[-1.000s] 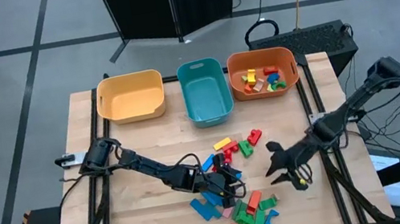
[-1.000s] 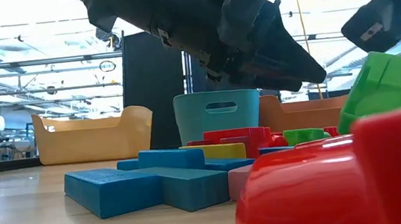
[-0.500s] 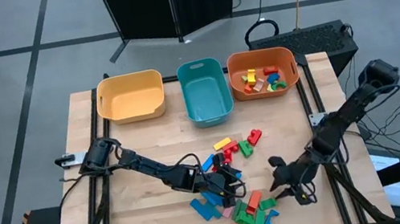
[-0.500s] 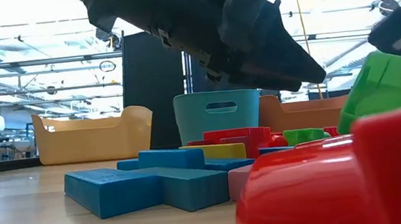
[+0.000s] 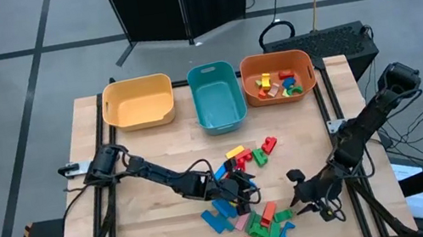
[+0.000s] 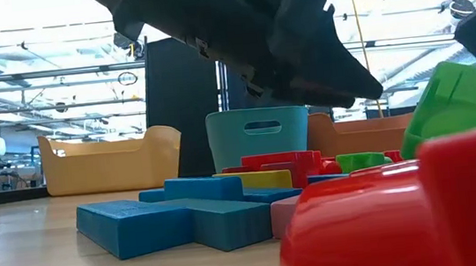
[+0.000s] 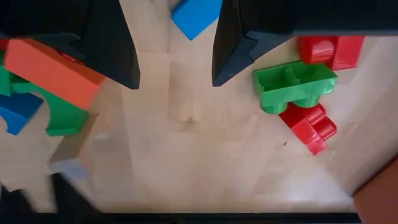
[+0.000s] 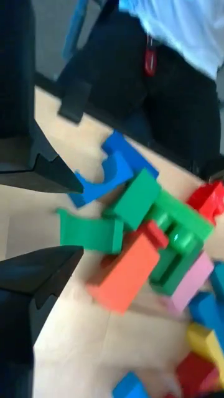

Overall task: Sort blocks by size
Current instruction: Put the light brown arch block into the orange bin

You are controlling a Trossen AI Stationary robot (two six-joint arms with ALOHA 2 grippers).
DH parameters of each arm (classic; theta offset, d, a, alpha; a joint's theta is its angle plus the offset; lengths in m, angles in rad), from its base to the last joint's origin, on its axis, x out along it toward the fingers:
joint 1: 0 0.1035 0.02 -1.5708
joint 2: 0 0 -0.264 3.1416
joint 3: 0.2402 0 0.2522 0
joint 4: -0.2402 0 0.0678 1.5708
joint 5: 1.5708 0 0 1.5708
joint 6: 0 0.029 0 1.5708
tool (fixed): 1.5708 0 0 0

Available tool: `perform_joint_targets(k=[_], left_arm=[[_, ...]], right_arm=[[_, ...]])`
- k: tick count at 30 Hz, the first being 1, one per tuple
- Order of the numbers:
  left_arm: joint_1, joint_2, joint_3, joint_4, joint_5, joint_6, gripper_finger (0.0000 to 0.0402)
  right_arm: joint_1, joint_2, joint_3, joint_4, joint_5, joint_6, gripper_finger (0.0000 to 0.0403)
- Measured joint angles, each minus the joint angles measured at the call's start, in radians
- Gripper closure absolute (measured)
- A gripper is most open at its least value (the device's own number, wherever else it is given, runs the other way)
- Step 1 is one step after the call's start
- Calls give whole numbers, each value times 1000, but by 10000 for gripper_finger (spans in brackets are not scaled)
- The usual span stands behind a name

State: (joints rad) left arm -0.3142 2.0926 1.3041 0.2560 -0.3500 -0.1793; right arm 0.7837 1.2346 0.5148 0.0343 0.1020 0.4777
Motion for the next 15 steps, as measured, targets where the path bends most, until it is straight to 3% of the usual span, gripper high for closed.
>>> perform_joint_targets(k=[8, 15], left_arm=[[32, 0, 0, 17, 0, -25, 210], [37, 0, 0, 17, 0, -24, 210]], right_arm=[[4, 0, 0, 73, -23, -24, 270], [-14, 0, 0, 7, 61, -51, 252]])
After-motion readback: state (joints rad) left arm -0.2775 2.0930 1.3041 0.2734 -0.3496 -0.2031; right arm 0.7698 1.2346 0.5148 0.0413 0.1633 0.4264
